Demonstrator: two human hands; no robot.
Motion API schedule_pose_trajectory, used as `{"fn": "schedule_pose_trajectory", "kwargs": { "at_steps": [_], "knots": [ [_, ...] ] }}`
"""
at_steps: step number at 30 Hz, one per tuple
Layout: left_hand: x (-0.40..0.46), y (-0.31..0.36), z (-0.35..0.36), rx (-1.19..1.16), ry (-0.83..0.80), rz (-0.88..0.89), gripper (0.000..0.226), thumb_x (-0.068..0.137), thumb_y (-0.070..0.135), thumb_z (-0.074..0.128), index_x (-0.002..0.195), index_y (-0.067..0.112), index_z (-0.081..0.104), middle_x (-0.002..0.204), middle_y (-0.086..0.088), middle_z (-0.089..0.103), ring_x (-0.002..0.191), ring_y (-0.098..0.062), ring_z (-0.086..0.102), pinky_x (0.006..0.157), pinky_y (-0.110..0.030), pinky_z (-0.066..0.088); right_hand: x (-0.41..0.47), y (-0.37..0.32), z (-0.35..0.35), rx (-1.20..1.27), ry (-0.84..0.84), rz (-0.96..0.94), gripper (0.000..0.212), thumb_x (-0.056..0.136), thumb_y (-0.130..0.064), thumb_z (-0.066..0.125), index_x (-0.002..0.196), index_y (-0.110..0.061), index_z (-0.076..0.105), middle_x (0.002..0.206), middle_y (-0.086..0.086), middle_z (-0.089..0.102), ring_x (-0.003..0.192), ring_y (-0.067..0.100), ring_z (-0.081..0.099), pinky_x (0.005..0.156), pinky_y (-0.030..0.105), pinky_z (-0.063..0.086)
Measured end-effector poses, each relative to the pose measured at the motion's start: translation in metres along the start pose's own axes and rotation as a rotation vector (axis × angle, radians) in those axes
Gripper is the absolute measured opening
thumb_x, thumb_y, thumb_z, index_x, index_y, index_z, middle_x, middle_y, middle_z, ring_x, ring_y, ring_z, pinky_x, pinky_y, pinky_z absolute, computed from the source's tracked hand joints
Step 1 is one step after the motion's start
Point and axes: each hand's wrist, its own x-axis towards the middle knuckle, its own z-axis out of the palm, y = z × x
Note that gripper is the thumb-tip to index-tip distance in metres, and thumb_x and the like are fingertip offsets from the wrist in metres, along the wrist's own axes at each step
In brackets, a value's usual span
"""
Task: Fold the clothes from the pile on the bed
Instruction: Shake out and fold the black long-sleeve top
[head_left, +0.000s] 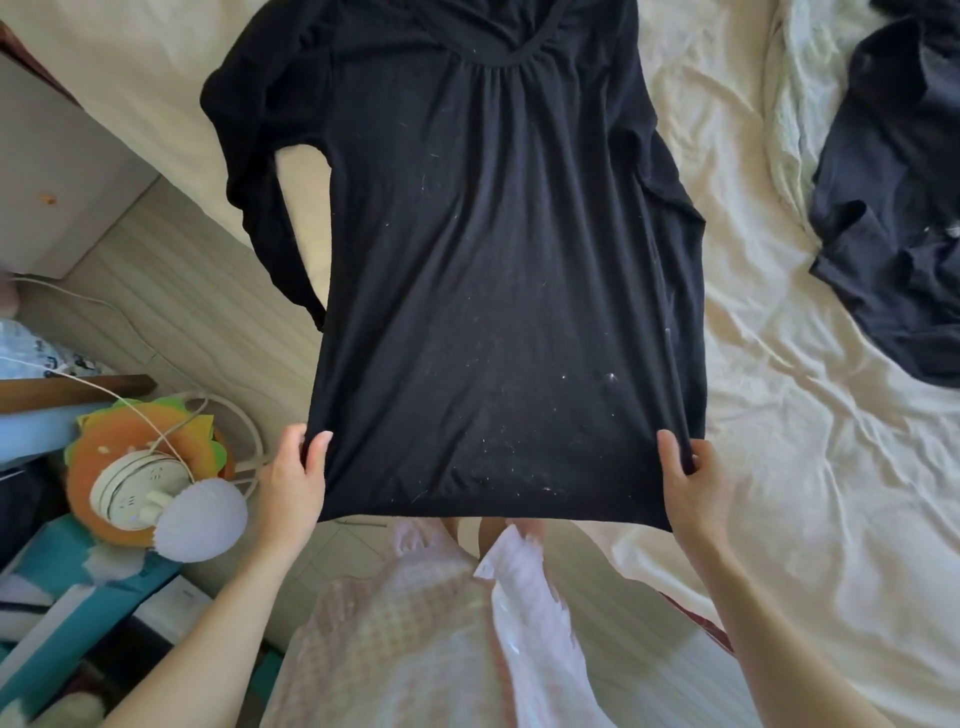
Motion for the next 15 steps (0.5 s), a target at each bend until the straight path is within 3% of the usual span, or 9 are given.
{"fn": "schedule_pose_trajectory", "kwargs": {
  "at_steps": [3,5,9,11,14,15],
  "knots": [
    [-0.006,0.007,0.001,0.008,-0.12,-0.071,0.034,0.092,0.027,0.058,0.085,-0.005,0.048,0.078,-0.02,0.057,0.074,-0.036,0.052,0.065,-0.045,0.041,0.005,0.008,0.002,-0.03,-0.116,0.062,0.037,0.094,-0.036,0.053,0.083,-0.001,0.058,0.072,0.015,0.057,0.06,0.02,0.049,0.054,0.031,0.038],
    [-0.011,0.007,0.002,0.0,-0.197,-0.125,0.029,0.091,0.02,0.06,0.085,-0.007,0.052,0.082,-0.023,0.059,0.078,-0.037,0.055,0.067,-0.045,0.043,0.007,0.016,0.003,-0.042,-0.151,0.104,0.038,0.095,-0.032,0.052,0.082,0.004,0.056,0.072,0.019,0.056,0.062,0.024,0.049,0.055,0.032,0.037],
    [-0.018,0.003,0.004,0.052,-0.228,-0.308,0.012,0.093,0.004,0.052,0.103,-0.003,0.054,0.1,-0.018,0.062,0.094,-0.034,0.056,0.071,-0.035,0.038,0.013,0.024,-0.003,-0.131,-0.277,0.114,0.034,0.095,-0.02,0.051,0.073,0.005,0.055,0.065,0.019,0.051,0.063,0.026,0.048,0.055,0.031,0.033],
    [-0.019,0.006,0.008,0.097,-0.268,-0.409,0.028,0.093,-0.003,0.046,0.121,-0.001,0.05,0.112,-0.02,0.06,0.099,-0.032,0.054,0.076,-0.035,0.038,0.021,0.027,-0.01,-0.106,-0.311,0.159,0.029,0.095,-0.018,0.05,0.074,0.001,0.055,0.068,0.012,0.051,0.068,0.025,0.048,0.06,0.03,0.032],
    [-0.018,0.028,0.024,0.126,-0.269,-0.405,0.039,0.094,0.001,0.046,0.133,0.004,0.043,0.125,-0.02,0.054,0.111,-0.035,0.051,0.087,-0.04,0.039,0.04,0.019,-0.02,-0.098,-0.144,0.153,0.017,0.095,-0.025,0.052,0.095,-0.01,0.06,0.088,0.004,0.06,0.081,0.02,0.054,0.064,0.029,0.037],
    [-0.016,0.041,0.032,0.142,-0.257,-0.351,0.041,0.095,0.003,0.046,0.136,0.005,0.041,0.13,-0.019,0.05,0.115,-0.035,0.05,0.09,-0.041,0.039,0.05,0.014,-0.024,-0.111,-0.075,0.151,0.023,0.093,-0.029,0.055,0.106,-0.01,0.057,0.096,0.004,0.059,0.086,0.02,0.054,0.069,0.03,0.038]
  ]
}}
